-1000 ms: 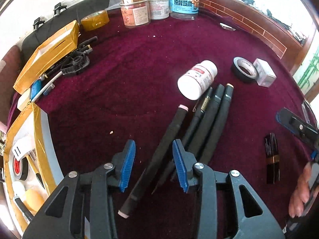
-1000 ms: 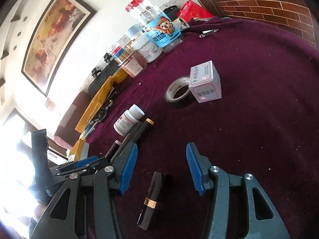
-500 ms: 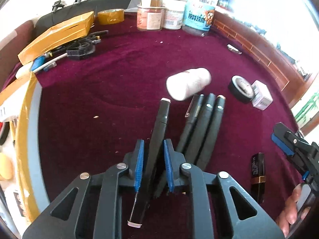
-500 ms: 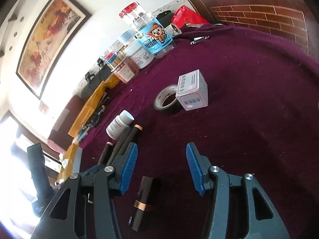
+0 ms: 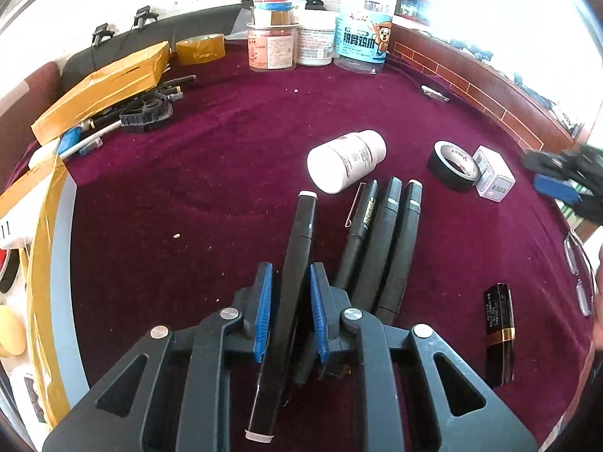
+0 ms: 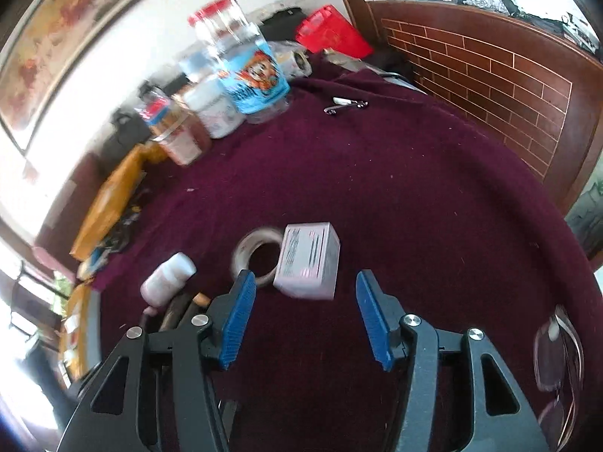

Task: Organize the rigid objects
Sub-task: 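Grasp a black marker with left gripper while right grasps a white medicine box, then lift the marker with left gripper while right lifts the white box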

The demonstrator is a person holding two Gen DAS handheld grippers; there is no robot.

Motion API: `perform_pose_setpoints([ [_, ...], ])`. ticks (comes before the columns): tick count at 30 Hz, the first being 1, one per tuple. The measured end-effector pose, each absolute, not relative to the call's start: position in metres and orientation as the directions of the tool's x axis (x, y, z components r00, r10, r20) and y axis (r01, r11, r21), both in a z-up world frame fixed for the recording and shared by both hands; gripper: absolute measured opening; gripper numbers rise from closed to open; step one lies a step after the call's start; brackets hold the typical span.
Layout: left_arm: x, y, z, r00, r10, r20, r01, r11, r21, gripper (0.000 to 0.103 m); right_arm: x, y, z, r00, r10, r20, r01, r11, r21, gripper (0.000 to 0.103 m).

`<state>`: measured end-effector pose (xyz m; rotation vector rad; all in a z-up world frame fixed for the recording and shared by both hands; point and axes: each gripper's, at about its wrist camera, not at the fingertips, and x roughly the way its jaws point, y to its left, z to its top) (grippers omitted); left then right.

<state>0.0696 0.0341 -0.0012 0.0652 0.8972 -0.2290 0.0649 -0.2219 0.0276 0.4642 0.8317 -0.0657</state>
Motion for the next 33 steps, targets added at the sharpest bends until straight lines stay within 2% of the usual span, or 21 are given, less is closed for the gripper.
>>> perform_pose_setpoints([
  [3,0.069,0.033,-0.002,0.612,-0.159,-0.775,0.225,0.974,-0.022,0.017,0.089,-0.220,0.018,0.643,0.069,-0.763,0.276,0.908,0.315,0.050],
  [6,0.069,0.033,-0.002,0.612,-0.161,-0.774,0.223,0.974,-0.026,0.017,0.105,-0.222,0.006,0.608,0.075,-0.790,0.302,0.899,0.318,0.049],
  [10,0.069,0.033,-0.002,0.613,-0.162,-0.773,0.222,0.975,-0.028,0.017,0.107,-0.225,0.001,0.618,0.059,-0.784,0.310,0.898,0.312,0.033],
  [11,0.068,0.033,-0.002,0.613,-0.161,-0.774,0.223,0.974,-0.026,0.017,0.105,-0.226,0.002,0.622,0.043,-0.781,0.319,0.898,0.303,0.032],
  [15,0.068,0.034,-0.001,0.614,-0.168,-0.771,0.221,0.975,-0.037,0.017,0.090,-0.239,-0.001,0.736,0.116,-0.667,0.263,0.859,0.440,0.029],
  [20,0.069,0.044,0.001,0.607,-0.222,-0.763,0.209,0.971,-0.117,0.014,0.077,-0.230,0.013,0.809,0.130,-0.573,0.167,0.884,0.436,0.029],
  [24,0.067,0.044,0.005,0.624,-0.233,-0.746,0.212,0.969,-0.125,0.013,0.066,-0.208,0.030,0.856,0.147,-0.495,0.069,0.918,0.392,0.029],
  [33,0.068,0.047,0.005,0.623,-0.258,-0.738,0.212,0.964,-0.159,0.013,0.066,-0.159,0.031,0.820,0.325,-0.472,-0.168,0.924,0.344,0.029],
])
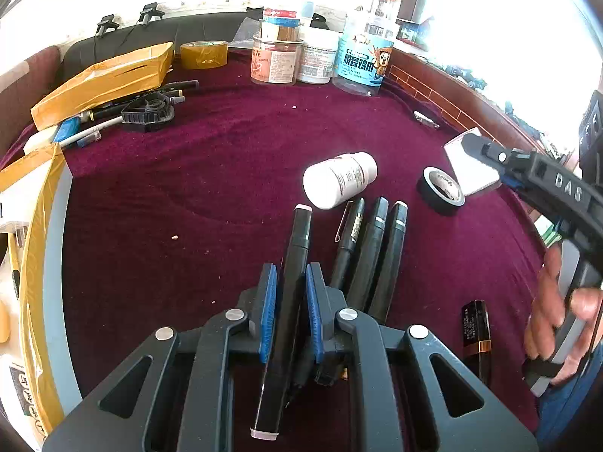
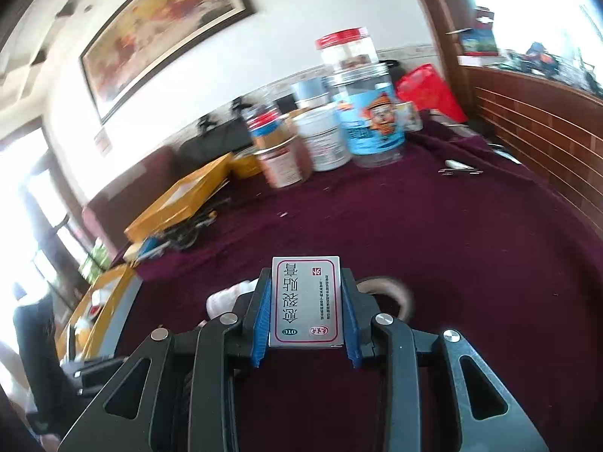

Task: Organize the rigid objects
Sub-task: 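Lift the marker with left gripper while right lifts the white box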

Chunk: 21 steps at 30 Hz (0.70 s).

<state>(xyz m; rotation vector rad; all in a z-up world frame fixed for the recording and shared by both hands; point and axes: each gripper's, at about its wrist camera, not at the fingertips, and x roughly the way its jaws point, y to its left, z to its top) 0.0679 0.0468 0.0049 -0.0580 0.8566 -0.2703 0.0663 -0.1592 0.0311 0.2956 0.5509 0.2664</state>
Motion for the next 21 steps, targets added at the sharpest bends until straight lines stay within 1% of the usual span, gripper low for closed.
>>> perform_pose_setpoints([
  [6,0.068,0.051,0.008,0.637,-0.270,-0.722,0.204,0.962,-0.180,0.013,0.062,-0.139,0.026,0.783,0.386,-0.488,-0.246,0.912,0.328,0.029],
  [12,0.071,0.048,0.002,0.591,-0.267,-0.761,0.219,0.961,-0.167,0.013,0.061,-0.136,0.024,0.770,0.399,-0.498,-0.261,0.909,0.325,0.029],
  [17,0.069,0.035,-0.001,0.602,-0.205,-0.772,0.242,0.968,-0.068,0.014,0.058,-0.137,0.026,0.773,0.409,-0.485,-0.273,0.905,0.327,0.029],
  [21,0.067,0.033,-0.002,0.618,-0.174,-0.767,0.226,0.973,-0.039,0.012,0.057,-0.138,0.027,0.769,0.426,-0.477,-0.288,0.896,0.337,0.029],
])
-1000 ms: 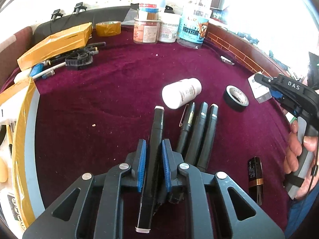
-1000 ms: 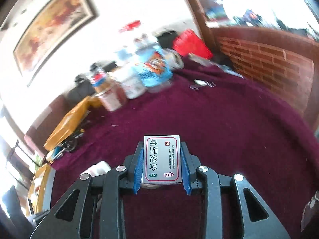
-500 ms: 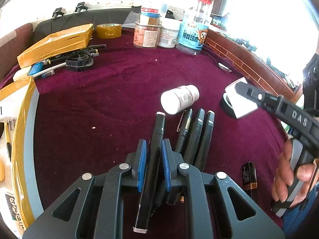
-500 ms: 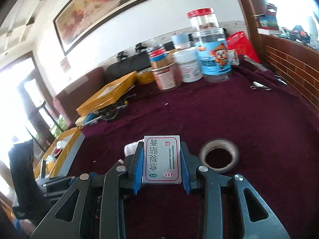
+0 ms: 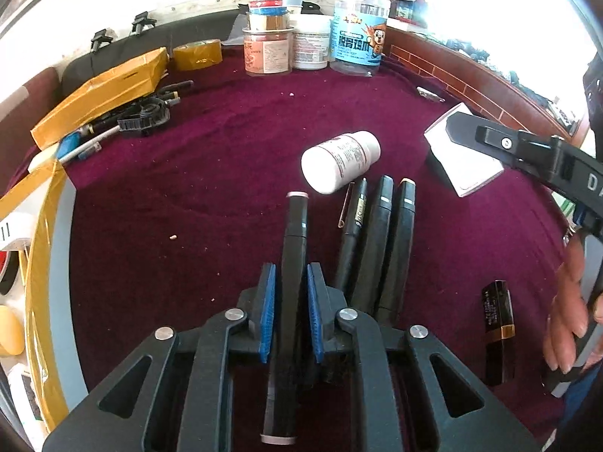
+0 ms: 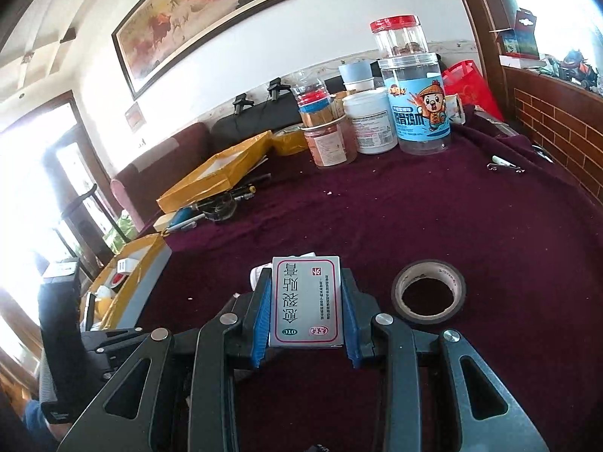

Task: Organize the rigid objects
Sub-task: 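Lift the marker with left gripper while right lifts the white box, then carry marker and box over the white tray and open both grippers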

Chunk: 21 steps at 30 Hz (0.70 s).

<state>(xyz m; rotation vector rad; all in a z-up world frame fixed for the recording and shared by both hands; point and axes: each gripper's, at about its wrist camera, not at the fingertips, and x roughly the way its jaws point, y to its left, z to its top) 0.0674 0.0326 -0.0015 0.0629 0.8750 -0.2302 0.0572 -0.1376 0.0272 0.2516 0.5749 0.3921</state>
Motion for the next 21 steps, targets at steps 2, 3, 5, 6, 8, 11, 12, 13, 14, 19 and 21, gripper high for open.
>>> perform_pose_setpoints([
  [2,0.069,0.041,0.000,0.621,-0.203,-0.757,0.206,0.974,-0.092,0.012,0.056,-0.138,0.028,0.767,0.434,-0.472,-0.293,0.892,0.344,0.029],
  [3,0.069,0.047,0.001,0.629,-0.214,-0.747,0.191,0.974,-0.118,0.012,0.056,-0.139,0.028,0.764,0.441,-0.470,-0.298,0.888,0.350,0.029],
  [5,0.068,0.055,0.005,0.653,-0.233,-0.721,0.174,0.972,-0.157,0.012,0.056,-0.138,0.027,0.761,0.448,-0.469,-0.302,0.885,0.354,0.029],
  [6,0.067,0.057,0.009,0.671,-0.228,-0.706,0.164,0.974,-0.159,0.012,0.056,-0.138,0.027,0.761,0.448,-0.469,-0.303,0.885,0.353,0.029],
  [8,0.064,0.058,0.015,0.698,-0.218,-0.682,0.155,0.976,-0.154,0.012,0.056,-0.137,0.027,0.760,0.453,-0.465,-0.309,0.882,0.355,0.029],
  [11,0.058,0.057,0.023,0.720,-0.213,-0.660,0.150,0.977,-0.151,0.012,0.055,-0.136,0.027,0.766,0.447,-0.463,-0.312,0.887,0.340,0.029],
  [12,0.057,0.057,0.025,0.721,-0.213,-0.659,0.148,0.977,-0.154,0.012,0.055,-0.135,0.027,0.766,0.444,-0.465,-0.313,0.889,0.333,0.029],
  [13,0.056,0.057,0.026,0.720,-0.215,-0.659,0.147,0.976,-0.158,0.012,0.056,-0.134,0.026,0.767,0.441,-0.467,-0.314,0.891,0.326,0.029],
  [14,0.053,0.058,0.029,0.721,-0.218,-0.657,0.145,0.976,-0.164,0.012,0.056,-0.133,0.026,0.769,0.435,-0.469,-0.314,0.896,0.315,0.029],
  [19,0.037,0.071,0.046,0.736,-0.244,-0.632,0.135,0.967,-0.215,0.012,0.054,-0.130,0.025,0.785,0.406,-0.469,-0.310,0.911,0.270,0.029],
  [21,0.028,0.077,0.055,0.748,-0.253,-0.613,0.144,0.965,-0.221,0.012,0.054,-0.128,0.025,0.793,0.389,-0.469,-0.305,0.920,0.247,0.029],
])
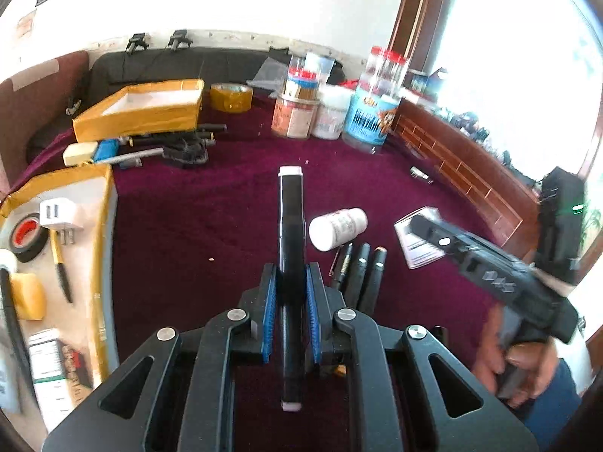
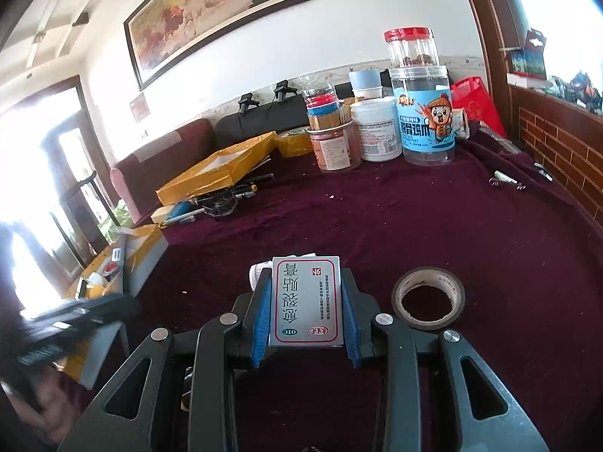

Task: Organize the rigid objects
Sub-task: 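Carry marker and box over the white tray and open both grippers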

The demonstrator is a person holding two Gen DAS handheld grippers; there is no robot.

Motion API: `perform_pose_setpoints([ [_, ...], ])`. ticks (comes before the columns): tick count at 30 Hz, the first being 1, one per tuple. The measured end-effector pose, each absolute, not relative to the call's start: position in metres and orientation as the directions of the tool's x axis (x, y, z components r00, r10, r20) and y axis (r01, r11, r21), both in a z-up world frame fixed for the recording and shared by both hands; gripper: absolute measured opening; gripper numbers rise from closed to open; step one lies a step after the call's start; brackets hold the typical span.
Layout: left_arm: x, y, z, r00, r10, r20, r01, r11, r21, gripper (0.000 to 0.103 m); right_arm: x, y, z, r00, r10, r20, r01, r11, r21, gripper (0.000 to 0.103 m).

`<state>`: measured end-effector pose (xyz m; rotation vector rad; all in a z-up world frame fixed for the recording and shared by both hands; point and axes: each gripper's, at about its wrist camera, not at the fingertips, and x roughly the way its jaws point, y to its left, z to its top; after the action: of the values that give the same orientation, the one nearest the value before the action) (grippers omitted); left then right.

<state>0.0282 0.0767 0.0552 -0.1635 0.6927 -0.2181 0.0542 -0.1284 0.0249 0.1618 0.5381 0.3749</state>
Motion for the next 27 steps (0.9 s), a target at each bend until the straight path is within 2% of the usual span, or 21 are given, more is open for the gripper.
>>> perform_pose_setpoints([
  [6,-0.002,0.104,0.083,0.799,-0.265,-0.539,0.143,0.955,-0.258,0.012,0.050,-0.126,0.031,0.802,0.380,-0.461,-0.289,0.922,0.256,0.029],
  [10,-0.018,0.128,0.095,0.832,-0.271,-0.484,0.140,0.947,-0.289,0.012,0.032,-0.118,0.046,0.810,0.406,-0.423,-0.306,0.908,0.285,0.029],
  [18,-0.050,0.181,0.114,0.879,-0.237,-0.413,0.111,0.946,-0.305,0.012,-0.007,-0.056,0.078,0.774,0.500,-0.388,-0.439,0.866,0.239,0.029],
  [21,-0.062,0.205,0.116,0.884,-0.222,-0.411,0.088,0.943,-0.321,0.012,-0.018,-0.025,0.082,0.742,0.540,-0.397,-0.498,0.841,0.212,0.030],
  [27,-0.077,0.243,0.099,0.856,-0.190,-0.481,0.018,0.941,-0.339,0.012,-0.025,0.034,0.072,0.645,0.621,-0.445,-0.598,0.773,0.213,0.030],
])
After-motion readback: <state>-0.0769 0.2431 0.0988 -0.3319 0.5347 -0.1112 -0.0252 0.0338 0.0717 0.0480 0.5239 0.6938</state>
